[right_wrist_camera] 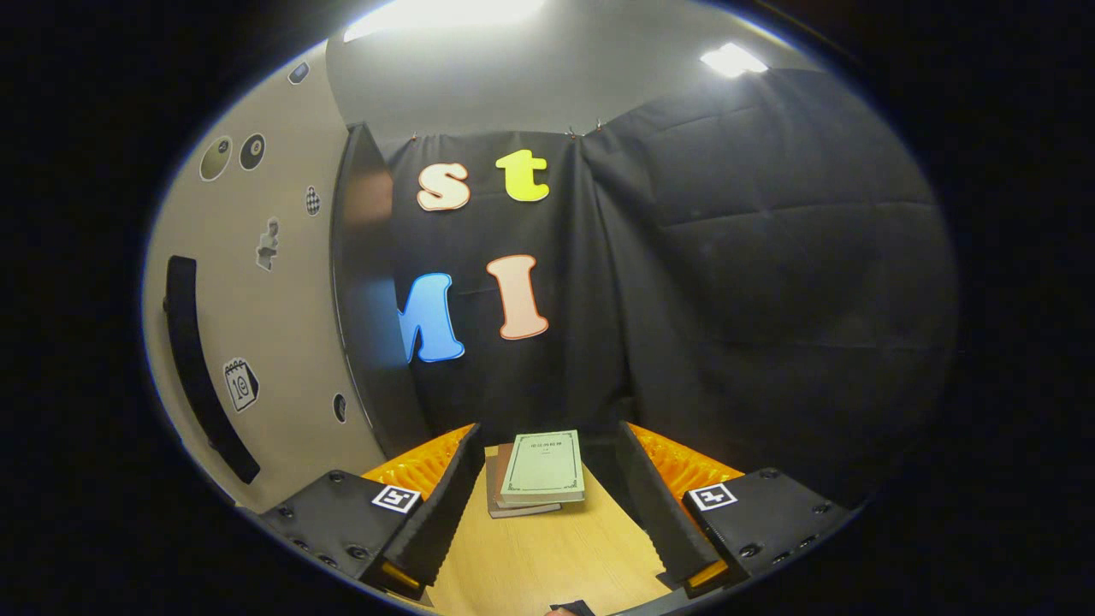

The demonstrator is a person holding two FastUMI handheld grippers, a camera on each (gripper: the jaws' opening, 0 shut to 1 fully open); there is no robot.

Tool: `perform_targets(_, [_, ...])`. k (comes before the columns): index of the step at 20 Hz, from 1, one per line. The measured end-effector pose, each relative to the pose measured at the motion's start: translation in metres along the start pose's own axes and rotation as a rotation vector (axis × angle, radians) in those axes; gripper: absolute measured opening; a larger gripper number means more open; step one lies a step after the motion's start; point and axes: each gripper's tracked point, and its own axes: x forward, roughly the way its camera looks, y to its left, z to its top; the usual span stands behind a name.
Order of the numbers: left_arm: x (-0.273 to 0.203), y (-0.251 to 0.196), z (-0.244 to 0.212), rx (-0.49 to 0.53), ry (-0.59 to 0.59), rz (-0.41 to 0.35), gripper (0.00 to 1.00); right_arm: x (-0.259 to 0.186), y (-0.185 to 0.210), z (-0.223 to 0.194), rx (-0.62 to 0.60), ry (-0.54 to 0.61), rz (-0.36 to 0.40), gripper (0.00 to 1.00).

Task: Open the cabinet door with the right hand, grasp the bottle in the cabinet with the left hand and place it on the coaster, then close the cabinet door with the right hand.

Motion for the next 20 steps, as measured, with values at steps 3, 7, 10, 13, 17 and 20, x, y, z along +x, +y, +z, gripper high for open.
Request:
perform_targets(3, [0.024, 0.0, -0.015, 0.016, 0.029, -0.014, 0.82, 0.006, -0.002, -0.006, 0.018, 0.017, -0.046, 0.99])
perform_targets(7, [0.044, 0.005, -0.02, 0.036, 0.021, 0.006, 0.82, 0.015, 0.0, -0.012, 0.064, 0.035, -0.068, 0.98])
perform_targets(10, [0.043, 0.01, -0.014, 0.034, -0.008, 0.035, 0.82, 0.022, 0.002, -0.013, 0.071, 0.046, -0.054, 0.98])
perform_targets(13, [0.029, 0.012, -0.006, 0.017, -0.023, 0.052, 0.74, 0.027, -0.001, -0.007, 0.029, 0.027, -0.049, 0.98])
perform_targets(17, [-0.005, 0.02, 0.016, 0.023, -0.081, 0.096, 0.73, 0.036, 0.0, -0.004, 0.014, 0.03, 0.005, 0.98])
perform_targets(20, [-0.038, 0.027, 0.032, 0.043, -0.122, 0.135, 0.74, 0.045, 0.002, -0.006, 0.03, 0.04, 0.054, 0.98])
